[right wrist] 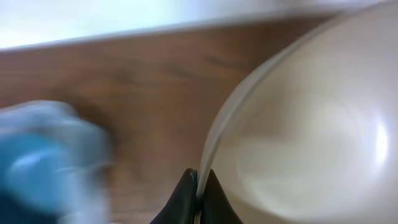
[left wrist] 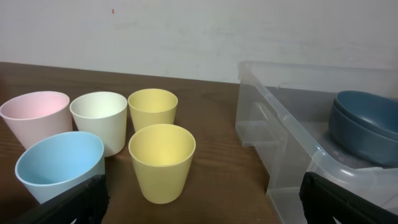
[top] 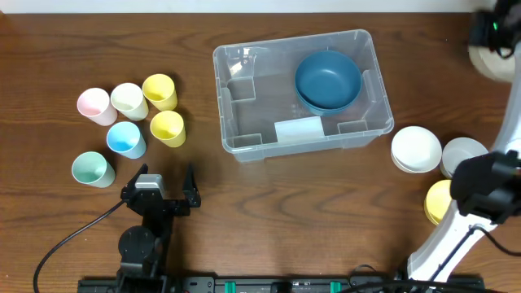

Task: Pack container
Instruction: 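Grasp the rim of the large cream bowl with the right gripper, then carry the cream bowl into the container and stack it on the teal bowls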

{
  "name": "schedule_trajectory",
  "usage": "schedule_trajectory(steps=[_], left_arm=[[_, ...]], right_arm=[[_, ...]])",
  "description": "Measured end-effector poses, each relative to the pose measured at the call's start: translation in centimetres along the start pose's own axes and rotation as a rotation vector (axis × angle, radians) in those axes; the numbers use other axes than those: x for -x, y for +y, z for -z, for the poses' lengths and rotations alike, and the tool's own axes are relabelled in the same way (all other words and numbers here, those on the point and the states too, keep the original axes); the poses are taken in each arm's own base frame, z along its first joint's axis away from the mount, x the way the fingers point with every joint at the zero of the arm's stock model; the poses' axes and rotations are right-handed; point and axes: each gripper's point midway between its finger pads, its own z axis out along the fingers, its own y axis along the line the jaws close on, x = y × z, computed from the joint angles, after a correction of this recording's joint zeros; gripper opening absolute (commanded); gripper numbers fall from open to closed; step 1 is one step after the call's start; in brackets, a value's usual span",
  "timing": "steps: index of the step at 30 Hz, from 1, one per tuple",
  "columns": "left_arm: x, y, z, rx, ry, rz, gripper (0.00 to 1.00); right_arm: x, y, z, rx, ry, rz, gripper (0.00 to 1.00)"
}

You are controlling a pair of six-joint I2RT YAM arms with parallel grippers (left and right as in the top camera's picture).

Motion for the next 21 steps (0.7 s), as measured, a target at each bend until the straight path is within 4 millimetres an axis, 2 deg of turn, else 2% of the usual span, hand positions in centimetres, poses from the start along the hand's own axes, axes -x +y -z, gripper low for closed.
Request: schedule_trajectory(steps=[1,2,3,5,8,11,13,14,16,18,21], left_arm=[[0.0,0.0,0.0,0.000,0.000,0.000,0.98],[0.0,0.0,0.0,0.000,0.000,0.000,0.98],[0.0,0.0,0.0,0.000,0.000,0.000,0.98],[0.0,0.0,0.0,0.000,0.000,0.000,0.98],[0.0,0.0,0.0,0.000,0.000,0.000,0.98],[0.0,0.0,0.0,0.000,0.000,0.000,0.98],[0.0,0.0,0.0,0.000,0.000,0.000,0.98],[0.0,0.0,0.0,0.000,0.000,0.000,0.98],[0.0,0.0,0.0,0.000,0.000,0.000,0.98],[0.0,0.0,0.0,0.000,0.000,0.000,0.98],[0.0,0.0,0.0,0.000,0.000,0.000,0.98]], right_arm=[[0.5,1.8,0.8,0.031,-0.016,0.025,0.01],[1.0,4.5,1.8,0.075,-0.032,0.060,0.01],[1.1,6.3,2.3,0.104,-0.035,0.086,0.01],[0.5,11.6,3.2,0.185,-0.023,0.159,0.01],[-2.1,19.0,3.8,0.281,0.033,0.272,0.01],[-4.7,24.9,4.3,0.340,0.066,0.378,0.01],[-6.4,28.0,4.5,0.352,0.085,0.443,0.01],[-7.4,29.3,4.4,0.349,0.095,0.475,0.01],[-8.6,30.5,3.9,0.338,0.112,0.510,0.01],[-10.0,31.3,3.0,0.317,0.138,0.540,0.01],[-11.6,31.4,1.2,0.284,0.175,0.563,0.01]])
